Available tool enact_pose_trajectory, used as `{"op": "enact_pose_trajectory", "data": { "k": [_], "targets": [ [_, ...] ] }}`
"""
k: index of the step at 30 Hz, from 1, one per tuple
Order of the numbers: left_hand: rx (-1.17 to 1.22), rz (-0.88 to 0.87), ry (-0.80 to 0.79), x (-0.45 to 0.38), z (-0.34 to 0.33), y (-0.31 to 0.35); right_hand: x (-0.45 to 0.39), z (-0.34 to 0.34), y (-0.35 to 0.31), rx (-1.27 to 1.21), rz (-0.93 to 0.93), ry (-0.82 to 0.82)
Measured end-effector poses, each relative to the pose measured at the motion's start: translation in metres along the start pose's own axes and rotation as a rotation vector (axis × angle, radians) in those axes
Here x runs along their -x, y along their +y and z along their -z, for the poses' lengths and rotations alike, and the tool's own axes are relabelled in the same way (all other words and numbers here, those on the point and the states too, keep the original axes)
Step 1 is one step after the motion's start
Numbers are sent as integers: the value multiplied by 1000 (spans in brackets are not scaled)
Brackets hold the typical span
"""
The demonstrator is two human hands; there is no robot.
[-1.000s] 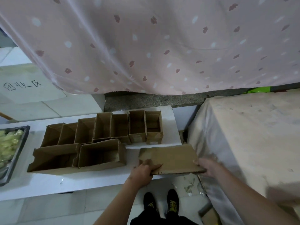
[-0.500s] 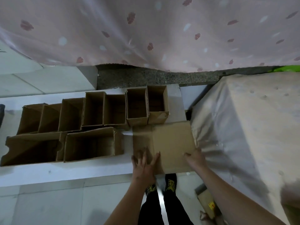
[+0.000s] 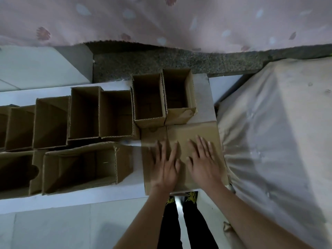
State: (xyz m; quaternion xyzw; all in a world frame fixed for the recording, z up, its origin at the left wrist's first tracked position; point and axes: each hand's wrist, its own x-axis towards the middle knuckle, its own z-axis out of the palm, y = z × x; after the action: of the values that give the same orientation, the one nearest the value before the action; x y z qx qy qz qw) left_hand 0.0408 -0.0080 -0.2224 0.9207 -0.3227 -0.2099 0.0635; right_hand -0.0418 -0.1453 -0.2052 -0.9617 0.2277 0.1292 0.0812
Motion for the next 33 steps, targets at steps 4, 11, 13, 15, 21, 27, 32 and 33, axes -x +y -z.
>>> {"op": "enact_pose_trajectory", "data": {
  "k": [4,11,13,15,21,27,32,33],
  "targets": [
    [-16,0,93,-1,-11,-5,-2,-19,5,-27,22,74],
    [-36,15,100,1,-16,-5,-4,-30,9,7,28,113],
    [-40,19,89,0,-14,-5,-5,-31,9,16,33,115],
    [-43,16,81,0,-13,-4,-4,-31,9,18,35,117],
    [-40,8,89,0,-15,-5,-5,-34,9,28,43,130],
    [-60,26,49,1,-9,-1,-3,-12,7,-50,46,54],
    [-60,62,-44,8,-4,6,-19,30,34,-559,-589,153],
    [-58,67,-66,11,-2,9,-23,38,39,-691,-702,95]
  ]
}}
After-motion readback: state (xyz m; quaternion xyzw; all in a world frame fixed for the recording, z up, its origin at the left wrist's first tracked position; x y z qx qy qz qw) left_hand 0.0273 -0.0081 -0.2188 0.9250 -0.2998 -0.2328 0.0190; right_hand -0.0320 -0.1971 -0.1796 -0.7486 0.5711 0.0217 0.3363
